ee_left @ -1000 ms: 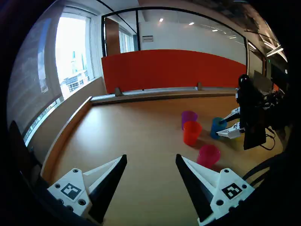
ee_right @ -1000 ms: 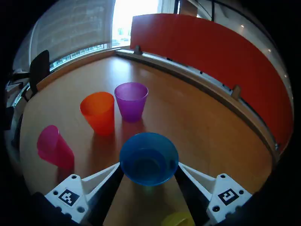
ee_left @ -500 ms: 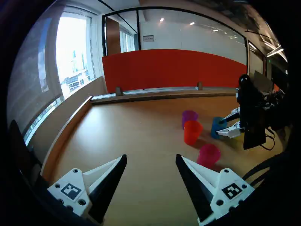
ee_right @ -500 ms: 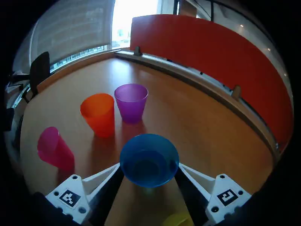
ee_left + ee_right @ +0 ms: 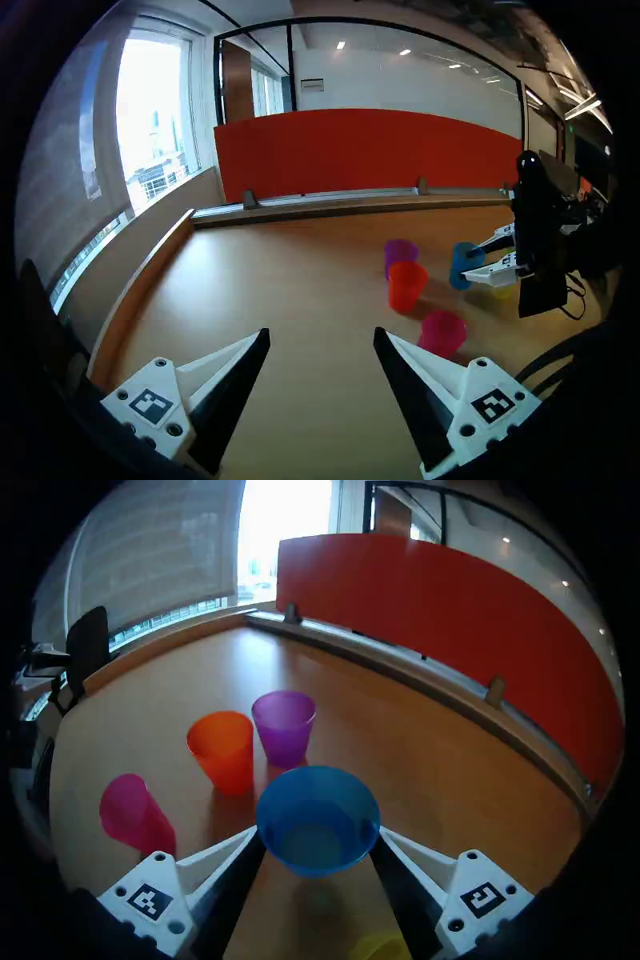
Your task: Pour water
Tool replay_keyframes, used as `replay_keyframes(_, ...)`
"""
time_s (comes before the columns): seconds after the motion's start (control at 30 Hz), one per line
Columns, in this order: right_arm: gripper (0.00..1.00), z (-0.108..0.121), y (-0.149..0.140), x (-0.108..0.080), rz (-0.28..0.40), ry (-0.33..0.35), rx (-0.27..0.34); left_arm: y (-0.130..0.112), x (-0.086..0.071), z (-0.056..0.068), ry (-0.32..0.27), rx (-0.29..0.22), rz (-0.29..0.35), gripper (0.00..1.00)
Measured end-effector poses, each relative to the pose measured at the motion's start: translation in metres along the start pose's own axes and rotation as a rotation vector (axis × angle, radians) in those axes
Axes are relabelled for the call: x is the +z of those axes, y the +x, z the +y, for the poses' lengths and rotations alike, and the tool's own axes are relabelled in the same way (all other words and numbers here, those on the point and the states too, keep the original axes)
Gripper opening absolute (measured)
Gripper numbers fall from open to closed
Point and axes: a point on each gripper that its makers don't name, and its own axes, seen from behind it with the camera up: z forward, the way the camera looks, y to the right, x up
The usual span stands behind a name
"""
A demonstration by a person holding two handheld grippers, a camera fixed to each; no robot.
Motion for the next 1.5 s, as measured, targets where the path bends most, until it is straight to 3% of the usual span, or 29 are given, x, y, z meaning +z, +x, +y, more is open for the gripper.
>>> replay_keyframes(0.7, 0.89, -0.009, 0.089, -0.100, 0.208, -0.046, 0.006, 0.033, -0.007, 0.014, -0.046, 0.029, 0.079, 0.96)
replay_keyframes(1.2, 0.89, -0.011, 0.124, -0.169, 0.331, -0.101, 0.010, 0.052, -0.013, 0.036, -0.103, 0.048, 0.132, 0.96)
replay_keyframes(1.5, 0.89, -0.015, 0.136, -0.199, 0.398, -0.122, 0.026, 0.055, -0.017, 0.050, -0.139, 0.054, 0.145, 0.96)
